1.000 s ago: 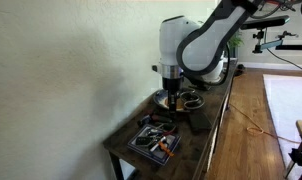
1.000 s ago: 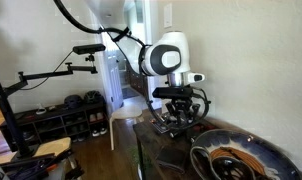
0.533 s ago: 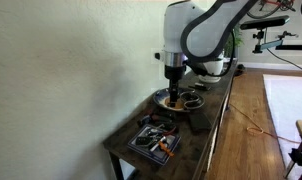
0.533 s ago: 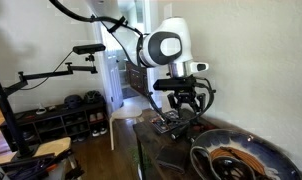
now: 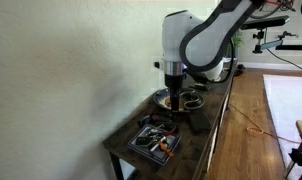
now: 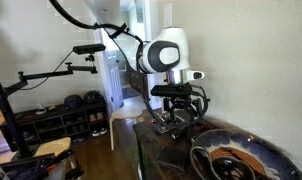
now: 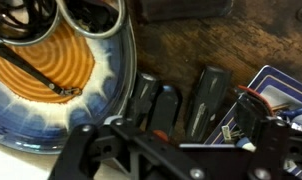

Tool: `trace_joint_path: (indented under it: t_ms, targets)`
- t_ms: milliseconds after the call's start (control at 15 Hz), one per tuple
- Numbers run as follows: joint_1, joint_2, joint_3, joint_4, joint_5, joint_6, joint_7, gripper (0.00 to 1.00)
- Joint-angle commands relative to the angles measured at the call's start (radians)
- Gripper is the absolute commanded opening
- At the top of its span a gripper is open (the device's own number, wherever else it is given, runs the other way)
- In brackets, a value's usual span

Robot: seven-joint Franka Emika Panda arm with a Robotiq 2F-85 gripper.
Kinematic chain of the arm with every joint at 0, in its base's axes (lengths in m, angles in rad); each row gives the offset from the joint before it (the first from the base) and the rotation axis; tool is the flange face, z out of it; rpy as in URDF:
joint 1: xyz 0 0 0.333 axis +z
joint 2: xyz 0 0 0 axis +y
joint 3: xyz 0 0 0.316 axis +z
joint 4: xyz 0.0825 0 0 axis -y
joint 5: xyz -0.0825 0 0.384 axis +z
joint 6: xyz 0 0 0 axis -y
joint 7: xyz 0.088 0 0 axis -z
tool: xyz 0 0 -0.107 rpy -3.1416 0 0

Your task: Pick up the black object and put it in the bowl

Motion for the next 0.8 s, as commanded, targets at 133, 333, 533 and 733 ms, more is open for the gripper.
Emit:
trace_joint_path:
  t_ms: [133, 333, 533, 733]
  targets:
    - [-0.003, 0.059, 0.023, 0.016, 0.024, -0.015, -0.01, 1.0]
    - [-0.004, 0.08, 0.033, 0.021, 0.026, -0.011, -0.015, 1.0]
    - [-0.008, 0.097, 0.043, 0.033, 0.03, -0.005, -0.023, 1.0]
    - [-0.008, 0.107, 0.045, 0.043, 0.029, -0.003, -0.026, 1.0]
